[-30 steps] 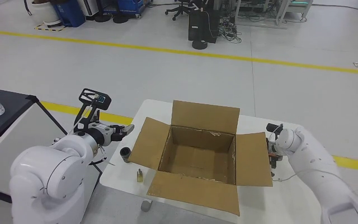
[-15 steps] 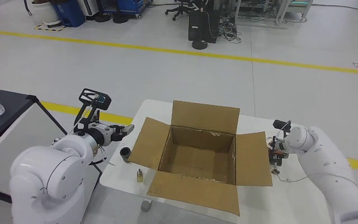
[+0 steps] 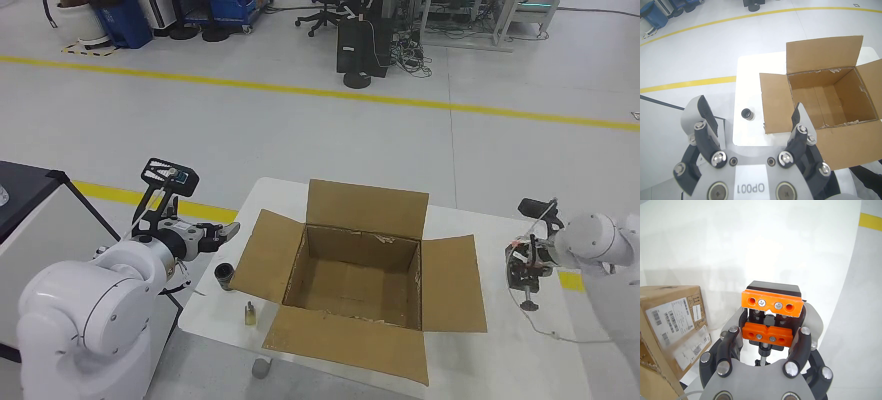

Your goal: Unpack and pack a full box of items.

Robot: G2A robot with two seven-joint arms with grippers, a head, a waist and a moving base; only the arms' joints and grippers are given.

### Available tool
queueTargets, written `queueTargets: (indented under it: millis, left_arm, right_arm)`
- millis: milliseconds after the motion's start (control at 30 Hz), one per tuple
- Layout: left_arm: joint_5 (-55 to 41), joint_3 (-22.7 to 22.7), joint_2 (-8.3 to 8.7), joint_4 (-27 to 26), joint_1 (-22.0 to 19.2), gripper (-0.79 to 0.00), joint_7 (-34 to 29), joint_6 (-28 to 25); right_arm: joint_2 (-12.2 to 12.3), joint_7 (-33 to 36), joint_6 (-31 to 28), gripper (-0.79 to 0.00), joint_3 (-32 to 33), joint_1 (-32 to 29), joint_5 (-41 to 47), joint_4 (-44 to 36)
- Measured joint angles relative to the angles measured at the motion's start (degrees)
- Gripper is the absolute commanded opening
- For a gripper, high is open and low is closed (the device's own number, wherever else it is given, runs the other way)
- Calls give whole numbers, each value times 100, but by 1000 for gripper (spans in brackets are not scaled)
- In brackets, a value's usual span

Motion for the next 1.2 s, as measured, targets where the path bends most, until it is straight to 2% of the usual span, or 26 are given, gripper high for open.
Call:
queueTargets:
  millis: [167, 300, 433, 733, 1200]
  left_arm:
    - [0, 0, 0, 0, 0, 0, 0, 0]
    - [0, 0, 0, 0, 0, 0, 0, 0]
    - [0, 0, 0, 0, 0, 0, 0, 0]
    - [0, 0, 0, 0, 0, 0, 0, 0]
    - [0, 0, 0, 0, 0, 0, 0, 0]
  right_arm:
    - [156, 675, -236, -785, 518, -385, 235, -824]
    - [261, 673, -302, -785, 745, -592, 567, -1301]
    - [334, 671, -118, -785, 948, -736, 679, -1826]
    - [377, 612, -129, -785, 1173, -878, 1266, -2652]
    - [371, 490, -61, -785, 1174, -924, 1551, -2770]
